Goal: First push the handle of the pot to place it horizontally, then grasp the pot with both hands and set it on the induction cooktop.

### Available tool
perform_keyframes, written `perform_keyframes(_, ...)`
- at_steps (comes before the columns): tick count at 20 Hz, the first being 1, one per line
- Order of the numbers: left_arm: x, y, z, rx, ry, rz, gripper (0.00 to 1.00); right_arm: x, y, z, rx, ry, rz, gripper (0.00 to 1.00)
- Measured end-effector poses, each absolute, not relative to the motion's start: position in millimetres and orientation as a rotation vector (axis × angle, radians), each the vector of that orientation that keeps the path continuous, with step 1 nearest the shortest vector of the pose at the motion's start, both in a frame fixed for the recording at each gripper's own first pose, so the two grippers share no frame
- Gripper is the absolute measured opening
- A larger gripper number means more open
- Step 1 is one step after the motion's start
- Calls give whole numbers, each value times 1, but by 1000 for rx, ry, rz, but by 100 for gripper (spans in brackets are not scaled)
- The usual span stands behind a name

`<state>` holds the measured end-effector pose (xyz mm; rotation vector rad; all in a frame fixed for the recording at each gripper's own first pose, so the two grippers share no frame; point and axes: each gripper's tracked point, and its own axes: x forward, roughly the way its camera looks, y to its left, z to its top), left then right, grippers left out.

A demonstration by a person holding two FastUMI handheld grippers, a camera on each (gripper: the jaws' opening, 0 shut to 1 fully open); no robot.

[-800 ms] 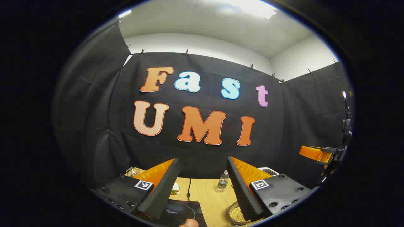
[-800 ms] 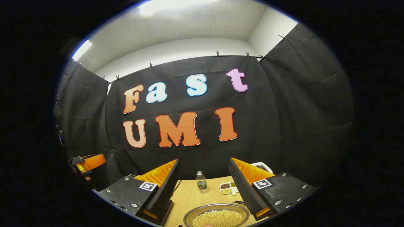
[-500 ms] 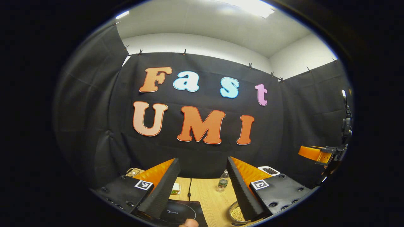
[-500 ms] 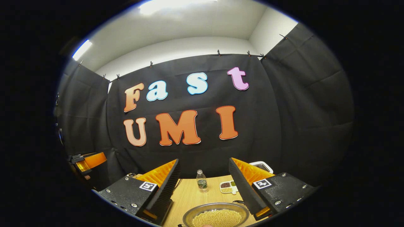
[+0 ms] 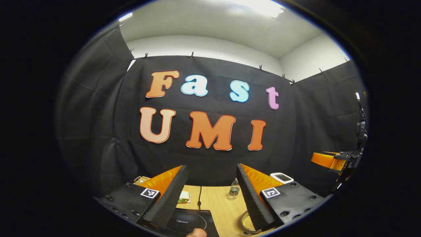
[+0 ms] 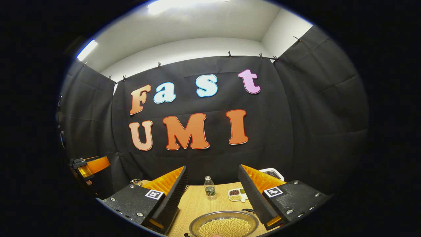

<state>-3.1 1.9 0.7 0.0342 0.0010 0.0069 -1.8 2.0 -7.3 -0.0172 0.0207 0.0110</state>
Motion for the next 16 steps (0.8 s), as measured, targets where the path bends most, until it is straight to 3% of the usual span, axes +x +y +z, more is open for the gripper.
perform_keyframes(12, -13, 7, -8, 63, 19, 12, 97, -2, -7, -34, -8, 67, -1, 95)
perform_keyframes(14, -15, 8, -9, 56, 21, 9, 97, -3, -9, -42, -2, 80, 0, 94)
perform_keyframes(15, -15, 8, -11, 54, 23, 11, 97, -3, -9, -46, 1, 86, 2, 84)
perform_keyframes(16, -14, 10, -13, 55, 25, 15, 97, -3, -11, -49, 5, 88, 2, 87)
